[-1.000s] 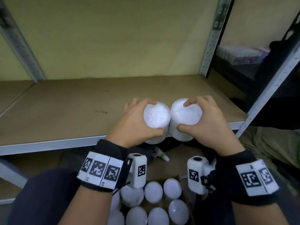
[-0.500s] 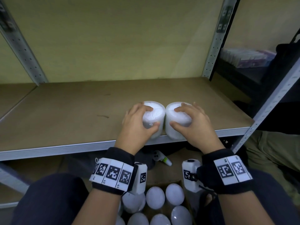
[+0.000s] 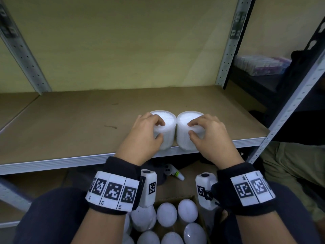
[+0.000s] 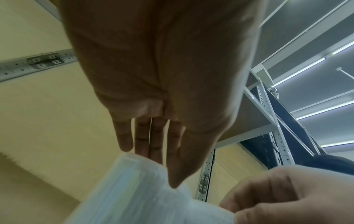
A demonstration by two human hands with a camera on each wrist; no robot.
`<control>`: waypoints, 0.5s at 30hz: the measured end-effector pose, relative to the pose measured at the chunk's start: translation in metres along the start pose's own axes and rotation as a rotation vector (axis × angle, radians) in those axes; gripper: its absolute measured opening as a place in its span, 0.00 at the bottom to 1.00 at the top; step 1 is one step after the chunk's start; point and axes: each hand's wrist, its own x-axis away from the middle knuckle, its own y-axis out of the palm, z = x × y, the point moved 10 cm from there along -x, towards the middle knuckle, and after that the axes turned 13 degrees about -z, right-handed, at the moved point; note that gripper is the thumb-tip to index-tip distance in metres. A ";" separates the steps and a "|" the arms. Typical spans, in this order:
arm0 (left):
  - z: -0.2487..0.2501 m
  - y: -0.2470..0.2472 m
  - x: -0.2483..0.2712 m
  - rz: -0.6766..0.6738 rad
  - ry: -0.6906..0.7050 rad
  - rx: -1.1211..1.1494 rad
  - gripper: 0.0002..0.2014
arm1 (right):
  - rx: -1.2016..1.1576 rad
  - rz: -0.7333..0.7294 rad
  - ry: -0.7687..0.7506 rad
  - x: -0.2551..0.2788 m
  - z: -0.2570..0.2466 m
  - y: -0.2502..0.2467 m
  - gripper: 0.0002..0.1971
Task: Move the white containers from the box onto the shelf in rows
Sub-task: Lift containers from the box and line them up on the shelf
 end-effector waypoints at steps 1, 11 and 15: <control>-0.001 0.001 0.000 -0.001 -0.002 -0.005 0.11 | -0.003 0.004 -0.003 0.000 0.000 -0.001 0.11; -0.004 -0.002 -0.006 0.043 -0.036 0.043 0.10 | -0.010 0.004 0.041 -0.007 0.004 0.000 0.09; -0.001 -0.002 -0.015 0.031 -0.049 0.043 0.10 | 0.001 -0.012 0.069 -0.019 0.005 0.002 0.10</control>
